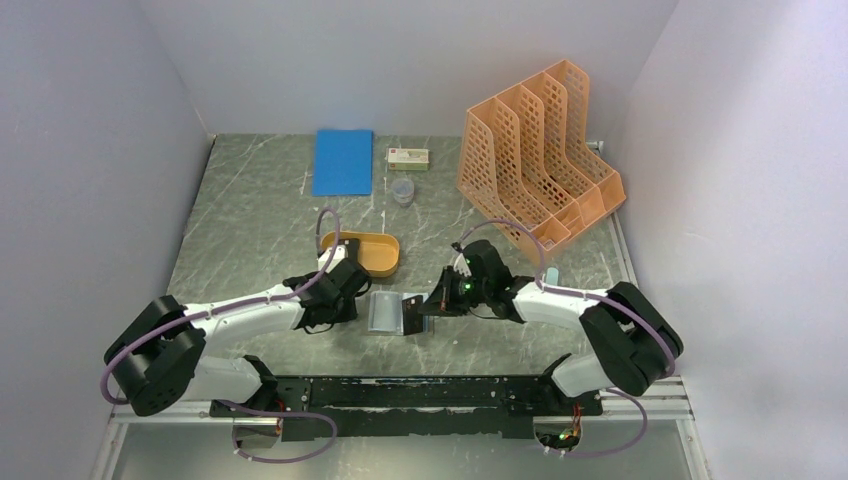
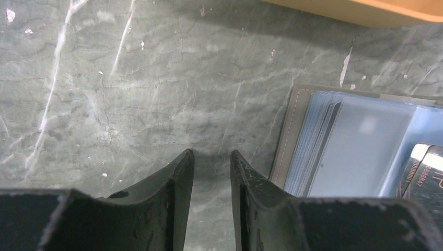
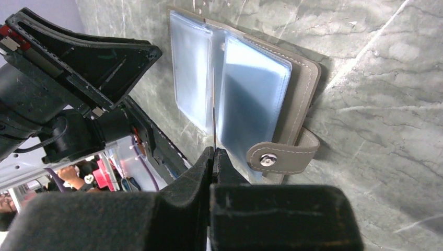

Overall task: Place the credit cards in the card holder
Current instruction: Insert the credit card into the card holder.

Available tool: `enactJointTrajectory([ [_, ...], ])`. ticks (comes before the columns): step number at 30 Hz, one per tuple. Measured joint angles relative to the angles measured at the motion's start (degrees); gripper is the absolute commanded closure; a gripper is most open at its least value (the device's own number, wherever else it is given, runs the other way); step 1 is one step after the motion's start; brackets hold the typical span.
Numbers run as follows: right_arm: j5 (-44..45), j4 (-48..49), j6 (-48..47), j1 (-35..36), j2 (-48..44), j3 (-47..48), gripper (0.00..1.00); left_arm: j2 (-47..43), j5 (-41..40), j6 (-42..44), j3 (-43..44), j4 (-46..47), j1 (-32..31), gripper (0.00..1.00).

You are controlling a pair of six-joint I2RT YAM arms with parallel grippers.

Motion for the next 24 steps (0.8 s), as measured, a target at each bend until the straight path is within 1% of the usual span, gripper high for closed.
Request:
enactJointTrajectory([
  [24, -5.1, 7.0, 2.5, -0.2, 5.6, -0.6, 1.0, 1.2, 0.6, 0.0, -0.6, 5.6, 0.0, 0.65],
])
